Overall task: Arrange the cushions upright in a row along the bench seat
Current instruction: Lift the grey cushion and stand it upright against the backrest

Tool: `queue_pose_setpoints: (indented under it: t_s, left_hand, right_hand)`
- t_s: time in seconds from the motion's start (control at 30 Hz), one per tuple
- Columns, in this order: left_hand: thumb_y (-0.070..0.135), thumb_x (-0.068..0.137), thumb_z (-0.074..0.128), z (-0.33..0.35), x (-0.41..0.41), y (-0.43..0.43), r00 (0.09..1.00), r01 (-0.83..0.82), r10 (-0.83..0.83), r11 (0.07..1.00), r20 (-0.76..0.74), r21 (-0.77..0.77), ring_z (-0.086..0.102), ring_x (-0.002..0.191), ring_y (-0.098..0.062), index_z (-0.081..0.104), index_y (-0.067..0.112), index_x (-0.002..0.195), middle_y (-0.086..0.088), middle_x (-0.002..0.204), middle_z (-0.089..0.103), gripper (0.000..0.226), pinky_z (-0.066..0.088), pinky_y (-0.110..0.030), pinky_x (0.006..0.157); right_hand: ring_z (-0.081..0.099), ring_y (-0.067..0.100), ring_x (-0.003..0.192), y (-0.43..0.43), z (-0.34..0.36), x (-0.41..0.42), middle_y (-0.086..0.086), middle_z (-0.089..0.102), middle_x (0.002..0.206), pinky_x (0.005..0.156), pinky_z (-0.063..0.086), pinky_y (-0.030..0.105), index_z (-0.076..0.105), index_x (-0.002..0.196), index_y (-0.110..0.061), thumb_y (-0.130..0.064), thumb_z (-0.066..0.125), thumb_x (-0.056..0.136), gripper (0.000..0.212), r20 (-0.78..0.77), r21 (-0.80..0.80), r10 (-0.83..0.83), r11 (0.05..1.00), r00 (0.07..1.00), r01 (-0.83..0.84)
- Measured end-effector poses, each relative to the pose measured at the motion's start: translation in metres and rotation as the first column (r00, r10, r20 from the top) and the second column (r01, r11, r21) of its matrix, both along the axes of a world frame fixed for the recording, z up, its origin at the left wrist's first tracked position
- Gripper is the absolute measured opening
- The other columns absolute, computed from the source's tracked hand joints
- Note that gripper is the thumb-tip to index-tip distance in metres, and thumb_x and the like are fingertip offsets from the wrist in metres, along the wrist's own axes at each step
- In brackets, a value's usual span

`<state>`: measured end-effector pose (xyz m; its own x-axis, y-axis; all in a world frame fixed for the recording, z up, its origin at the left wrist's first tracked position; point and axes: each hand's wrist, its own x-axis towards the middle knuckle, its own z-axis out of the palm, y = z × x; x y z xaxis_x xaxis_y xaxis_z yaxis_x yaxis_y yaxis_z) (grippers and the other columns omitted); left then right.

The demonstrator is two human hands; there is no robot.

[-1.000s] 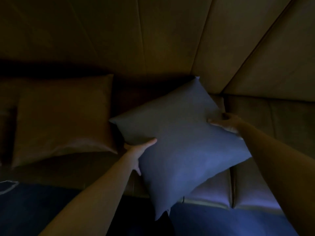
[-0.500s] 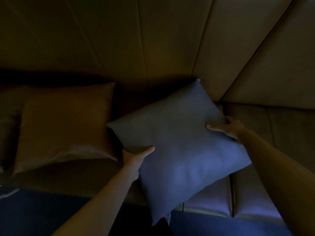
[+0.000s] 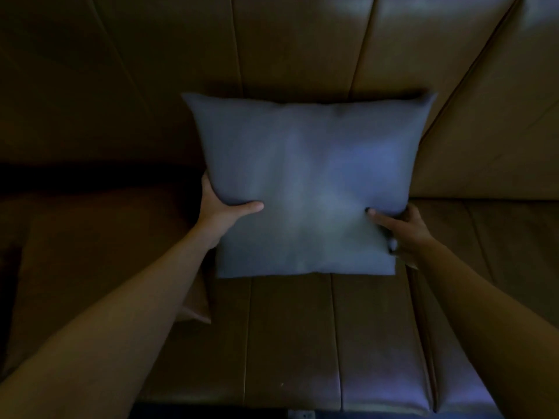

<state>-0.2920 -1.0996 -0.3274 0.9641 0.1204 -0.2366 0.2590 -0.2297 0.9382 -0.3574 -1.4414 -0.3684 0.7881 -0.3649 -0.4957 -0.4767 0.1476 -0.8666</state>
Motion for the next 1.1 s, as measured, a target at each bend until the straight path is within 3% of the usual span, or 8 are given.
queue_pose_setpoints:
  t_s: [0.2,0.37,0.6,0.7,0.77,0.83,0.93,1.1]
  left_hand:
    - [0.02,0.065,0.089,-0.013,0.028,0.005,0.965,0.097,-0.099,0.995,-0.243,-0.021,0.023,0.147,-0.03,0.004,0.042,0.154,0.007,0.16,0.024,0.126,0.028,-0.072,0.104]
    - [0.017,0.067,0.088,-0.013,0.027,0.006,0.971,0.066,-0.068,0.998,-0.228,-0.015,0.024,0.147,-0.028,0.007,0.037,0.156,0.005,0.161,0.025,0.122,0.026,-0.062,0.113]
    - [0.027,0.078,0.08,0.0,0.014,0.025,0.947,-0.004,-0.011,0.999,-0.321,-0.047,0.026,0.146,-0.031,0.009,0.031,0.157,-0.004,0.162,0.022,0.106,0.03,-0.055,0.114]
    - [0.03,0.085,0.073,0.013,0.011,0.052,0.931,0.051,-0.052,0.999,-0.361,-0.013,0.025,0.146,-0.031,0.016,0.027,0.157,-0.005,0.163,0.02,0.092,0.031,-0.053,0.114]
    - [0.03,0.089,0.07,0.023,0.01,0.075,0.932,0.069,-0.062,0.998,-0.358,0.006,0.028,0.145,-0.031,0.023,0.024,0.156,-0.006,0.162,0.023,0.082,0.032,-0.05,0.114]
    - [0.028,0.09,0.068,0.031,0.01,0.103,0.936,0.07,-0.06,0.997,-0.347,0.017,0.033,0.143,-0.03,0.029,0.02,0.154,-0.008,0.159,0.029,0.075,0.035,-0.045,0.111]
    - [0.03,0.09,0.068,0.038,0.009,0.155,0.934,0.059,-0.034,0.996,-0.355,0.06,0.04,0.137,-0.031,0.034,0.019,0.152,-0.011,0.154,0.035,0.071,0.04,-0.042,0.106]
    - [0.034,0.09,0.067,0.043,0.002,0.256,0.921,0.026,0.017,0.994,-0.39,0.104,0.035,0.141,-0.035,0.029,0.022,0.153,-0.01,0.158,0.029,0.075,0.036,-0.049,0.11]
  right_hand:
    - [0.049,0.033,0.132,0.014,-0.002,0.017,0.005,0.048,0.148,0.104,0.044,0.056,0.034,0.15,-0.029,-0.05,0.096,0.032,0.135,-0.034,-0.039,-0.006,0.999,0.999,0.005]
    - [0.046,0.034,0.134,0.029,0.004,0.018,0.004,0.046,0.149,0.105,0.042,0.057,0.033,0.15,-0.03,-0.054,0.092,0.035,0.132,-0.061,-0.106,-0.067,0.993,0.996,0.06]
    - [0.049,0.032,0.132,0.068,0.024,0.011,0.011,0.054,0.14,0.107,0.039,0.036,0.045,0.143,-0.005,-0.017,0.077,0.08,0.072,-0.078,-0.171,-0.229,0.962,0.97,0.214]
    - [0.053,0.036,0.125,0.11,0.045,0.01,0.019,0.055,0.136,0.092,0.042,0.035,0.048,0.136,0.004,-0.015,0.063,0.091,0.051,-0.188,-0.078,-0.179,0.983,0.966,0.167]
    - [0.056,0.031,0.103,0.147,0.056,0.012,0.021,0.058,0.122,0.082,0.041,0.034,0.051,0.133,0.005,-0.021,0.062,0.092,0.05,-0.237,-0.069,-0.092,0.995,0.967,0.078]
    - [0.051,0.026,0.096,0.184,0.061,0.018,0.012,0.054,0.108,0.084,0.043,0.036,0.052,0.133,0.003,-0.023,0.064,0.091,0.051,-0.257,-0.069,-0.052,0.997,0.965,0.036]
    - [0.057,0.032,0.106,0.242,0.065,0.024,0.013,0.059,0.115,0.097,0.046,0.044,0.053,0.135,0.001,-0.022,0.066,0.089,0.054,-0.258,-0.082,-0.017,0.997,0.966,-0.004]
    - [0.052,0.038,0.125,0.338,0.071,0.033,0.019,0.052,0.14,0.1,0.044,0.047,0.045,0.143,-0.006,-0.029,0.065,0.091,0.061,-0.275,-0.077,0.054,0.994,0.96,-0.078]
